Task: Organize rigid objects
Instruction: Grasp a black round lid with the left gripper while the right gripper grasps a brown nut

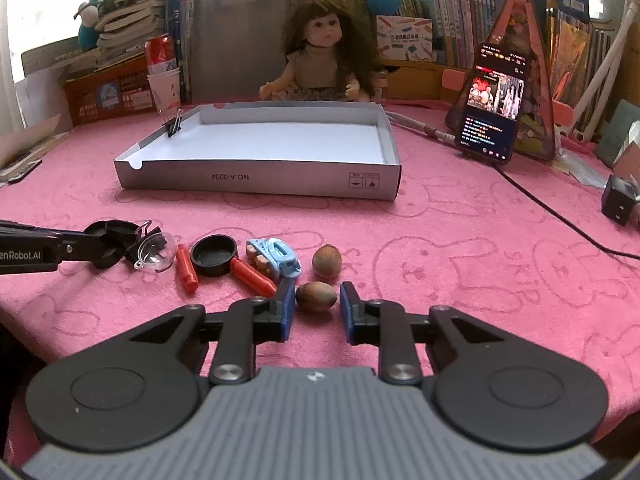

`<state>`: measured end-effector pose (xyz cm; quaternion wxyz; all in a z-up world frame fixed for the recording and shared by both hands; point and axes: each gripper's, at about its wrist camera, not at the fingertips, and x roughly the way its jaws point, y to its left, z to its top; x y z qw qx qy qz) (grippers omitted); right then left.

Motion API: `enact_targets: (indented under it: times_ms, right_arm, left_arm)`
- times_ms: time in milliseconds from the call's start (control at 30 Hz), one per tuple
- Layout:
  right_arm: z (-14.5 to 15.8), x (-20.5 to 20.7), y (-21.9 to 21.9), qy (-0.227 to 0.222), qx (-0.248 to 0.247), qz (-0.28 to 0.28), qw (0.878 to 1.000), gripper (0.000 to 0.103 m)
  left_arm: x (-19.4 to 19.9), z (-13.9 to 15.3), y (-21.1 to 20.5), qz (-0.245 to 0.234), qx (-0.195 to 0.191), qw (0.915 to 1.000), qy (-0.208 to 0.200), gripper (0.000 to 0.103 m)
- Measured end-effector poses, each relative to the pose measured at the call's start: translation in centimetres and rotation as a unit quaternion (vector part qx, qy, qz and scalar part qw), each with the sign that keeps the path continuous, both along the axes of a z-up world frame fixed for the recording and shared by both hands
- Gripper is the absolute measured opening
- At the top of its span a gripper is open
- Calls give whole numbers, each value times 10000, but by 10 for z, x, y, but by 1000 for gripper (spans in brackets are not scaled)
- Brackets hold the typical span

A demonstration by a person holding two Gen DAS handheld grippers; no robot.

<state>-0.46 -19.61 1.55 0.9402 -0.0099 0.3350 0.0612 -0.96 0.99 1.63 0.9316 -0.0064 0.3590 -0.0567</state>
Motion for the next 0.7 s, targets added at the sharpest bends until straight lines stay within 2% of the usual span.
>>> enact_targets:
  times_ms: [67, 133, 300, 400, 433, 633, 667, 700]
  right_arm:
    - [-1, 0, 1, -18, -29, -9, 10000, 36]
    - [0, 0, 0, -18, -13, -45, 10000, 37]
    - [2, -3, -3, -102, -77, -93, 9999, 37]
    - [0, -2, -4, -54, -81, -108, 9999, 37]
    - [-1, -2, -4, -49, -80, -109, 9999, 43]
    - [-3, -3, -1, -96, -165, -99, 9998, 48]
    - [-3, -3, -1, -97, -164, -98, 9998, 48]
    - [-3, -3, -1, -95, -167, -98, 9998, 48]
  left_arm:
    - [0, 0, -2, -20, 34, 10000, -31, 18]
    - [-1, -1, -3, -40, 26, 10000, -45, 22]
    - [0, -3, -3, -60, 2, 10000, -60, 38]
    - [1, -6, -4, -76, 77, 9999, -32, 39]
    - [2, -8, -5, -77, 95, 9999, -26, 39]
    - [5, -13, -9, -78, 209, 9997, -79, 39]
    - [6, -13, -9, -78, 217, 9997, -86, 37]
    - [5, -13, -9, -73, 219, 9997, -89, 30]
